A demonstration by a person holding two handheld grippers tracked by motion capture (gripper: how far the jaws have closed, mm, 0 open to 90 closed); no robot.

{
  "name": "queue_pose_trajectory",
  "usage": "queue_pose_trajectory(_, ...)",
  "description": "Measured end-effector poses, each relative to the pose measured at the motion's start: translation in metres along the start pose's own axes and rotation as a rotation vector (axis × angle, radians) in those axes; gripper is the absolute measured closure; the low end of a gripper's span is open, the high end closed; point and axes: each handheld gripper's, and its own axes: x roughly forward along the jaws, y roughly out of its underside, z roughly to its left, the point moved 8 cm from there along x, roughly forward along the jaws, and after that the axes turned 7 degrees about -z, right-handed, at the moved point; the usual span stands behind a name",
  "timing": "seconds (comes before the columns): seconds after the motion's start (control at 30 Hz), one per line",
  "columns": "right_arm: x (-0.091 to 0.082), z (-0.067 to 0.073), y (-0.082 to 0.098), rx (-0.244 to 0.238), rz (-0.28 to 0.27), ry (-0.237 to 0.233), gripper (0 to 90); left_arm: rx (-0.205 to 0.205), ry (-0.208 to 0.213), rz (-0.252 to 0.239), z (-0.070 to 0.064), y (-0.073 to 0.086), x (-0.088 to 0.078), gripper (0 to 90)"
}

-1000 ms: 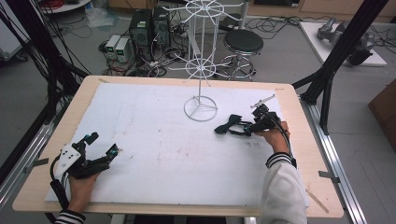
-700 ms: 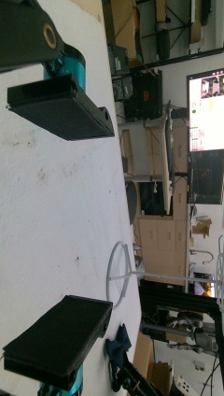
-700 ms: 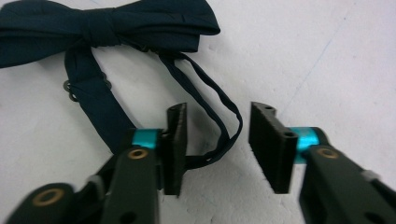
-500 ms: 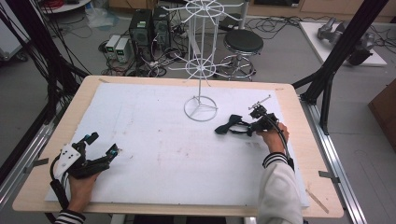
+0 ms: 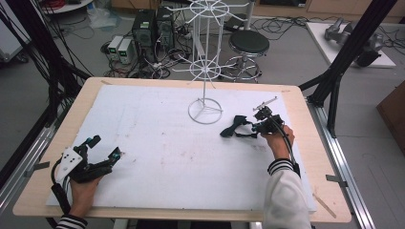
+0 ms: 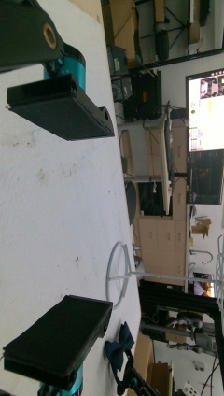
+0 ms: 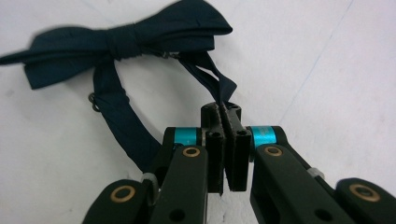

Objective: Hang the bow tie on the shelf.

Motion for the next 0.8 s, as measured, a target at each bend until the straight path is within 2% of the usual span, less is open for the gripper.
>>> queue_pose_trajectory(0.03, 0.0, 0.0, 0.0, 0.0, 0.0, 0.0, 88.3, 0.0, 0.0, 0.0, 0.0, 0.0, 0.0, 14.5)
queue_pose_trajectory(0.07, -0.004, 0.001, -0.004, 0.006, -0.036, -0.006, 88.4, 0.002, 0.0, 0.0, 0.0, 0.0, 0.0, 14.5)
queue_pose_trajectory(0.1, -0.004, 0.001, -0.004, 0.006, -0.036, -0.006, 88.4, 0.002, 0.0, 0.0, 0.0, 0.0, 0.0, 14.5)
queue_pose_trajectory(0.13, -0.007, 0.001, -0.006, 0.013, -0.074, -0.008, 88.4, 0.002, 0.0, 0.0, 0.0, 0.0, 0.0, 14.5)
queue_pose_trajectory(0.17, -0.007, 0.001, -0.006, 0.013, -0.074, -0.008, 88.4, 0.002, 0.0, 0.0, 0.0, 0.0, 0.0, 14.5)
queue_pose_trajectory(0.33, -0.016, 0.001, -0.012, 0.069, -0.174, -0.037, 88.4, 0.003, -0.001, -0.001, 0.0, 0.0, 0.0, 14.5)
queue_pose_trajectory(0.63, -0.036, 0.008, -0.023, 0.052, -0.346, -0.053, 88.3, 0.006, -0.001, -0.001, 0.0, 0.0, 0.0, 14.5)
queue_pose_trajectory(0.8, -0.046, 0.014, -0.029, 0.047, -0.416, -0.077, 88.3, 0.006, -0.003, -0.002, 0.0, 0.0, -0.001, 14.5)
